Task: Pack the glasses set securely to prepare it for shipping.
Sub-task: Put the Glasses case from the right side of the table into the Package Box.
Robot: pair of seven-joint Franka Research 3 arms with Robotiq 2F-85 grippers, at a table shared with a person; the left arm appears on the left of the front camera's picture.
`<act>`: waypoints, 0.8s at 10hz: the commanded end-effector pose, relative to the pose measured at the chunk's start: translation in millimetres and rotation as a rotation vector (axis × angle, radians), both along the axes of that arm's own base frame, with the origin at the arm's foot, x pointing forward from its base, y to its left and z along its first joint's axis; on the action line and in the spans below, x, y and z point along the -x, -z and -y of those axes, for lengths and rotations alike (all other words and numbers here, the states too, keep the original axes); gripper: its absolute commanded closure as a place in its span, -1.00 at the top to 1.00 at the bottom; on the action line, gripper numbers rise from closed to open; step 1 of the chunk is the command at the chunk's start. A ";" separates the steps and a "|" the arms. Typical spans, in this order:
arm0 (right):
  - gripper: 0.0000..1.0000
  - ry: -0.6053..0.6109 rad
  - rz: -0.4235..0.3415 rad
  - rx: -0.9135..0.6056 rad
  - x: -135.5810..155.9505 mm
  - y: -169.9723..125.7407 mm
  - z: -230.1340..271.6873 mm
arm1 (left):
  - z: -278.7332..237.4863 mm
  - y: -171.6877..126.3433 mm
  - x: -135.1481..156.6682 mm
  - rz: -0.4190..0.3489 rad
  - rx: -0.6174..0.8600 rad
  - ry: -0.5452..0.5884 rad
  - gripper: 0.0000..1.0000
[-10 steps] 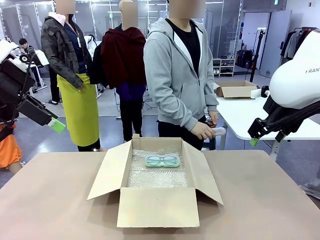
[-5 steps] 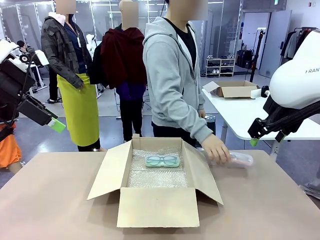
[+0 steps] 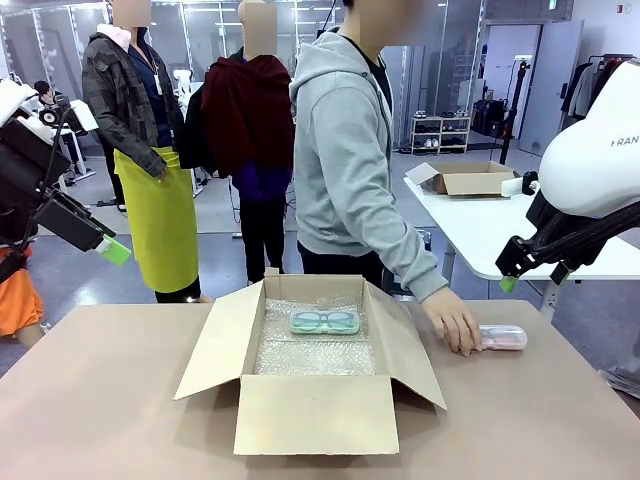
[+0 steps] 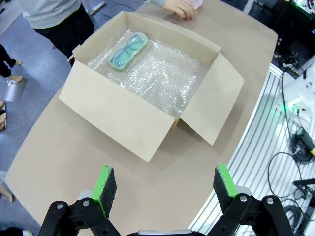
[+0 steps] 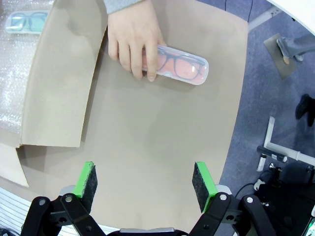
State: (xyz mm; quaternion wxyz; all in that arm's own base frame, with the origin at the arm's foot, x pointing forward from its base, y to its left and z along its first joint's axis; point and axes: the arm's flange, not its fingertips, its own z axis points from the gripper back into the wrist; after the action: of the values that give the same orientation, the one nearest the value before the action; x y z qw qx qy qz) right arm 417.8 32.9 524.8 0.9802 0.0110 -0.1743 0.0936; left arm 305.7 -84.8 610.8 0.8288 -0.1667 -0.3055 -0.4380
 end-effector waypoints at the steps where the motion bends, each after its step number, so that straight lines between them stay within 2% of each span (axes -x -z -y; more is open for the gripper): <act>1: 0.96 0.000 0.000 0.000 0.0 0.0 -0.1 | -1.4 -2.2 0.6 0.002 0.010 0.011 1.00; 4: 0.96 0.000 0.000 0.000 0.0 0.0 0.0 | -1.4 -2.2 0.6 0.002 0.010 0.011 1.00; 6: 0.96 -0.176 -0.049 0.058 -26.8 -4.0 11.3 | -1.4 -2.2 0.6 0.002 0.010 0.011 1.00; 8: 0.96 -0.220 -0.094 0.060 -50.3 1.7 18.5 | -1.4 -2.2 0.6 0.002 0.010 0.011 1.00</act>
State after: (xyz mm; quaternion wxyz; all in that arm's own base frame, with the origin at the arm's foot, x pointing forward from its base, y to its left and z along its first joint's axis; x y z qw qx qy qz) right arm 452.9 18.7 520.1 0.9731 0.0041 -0.1393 0.1836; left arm 305.7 -84.8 610.8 0.8288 -0.1667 -0.3056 -0.4381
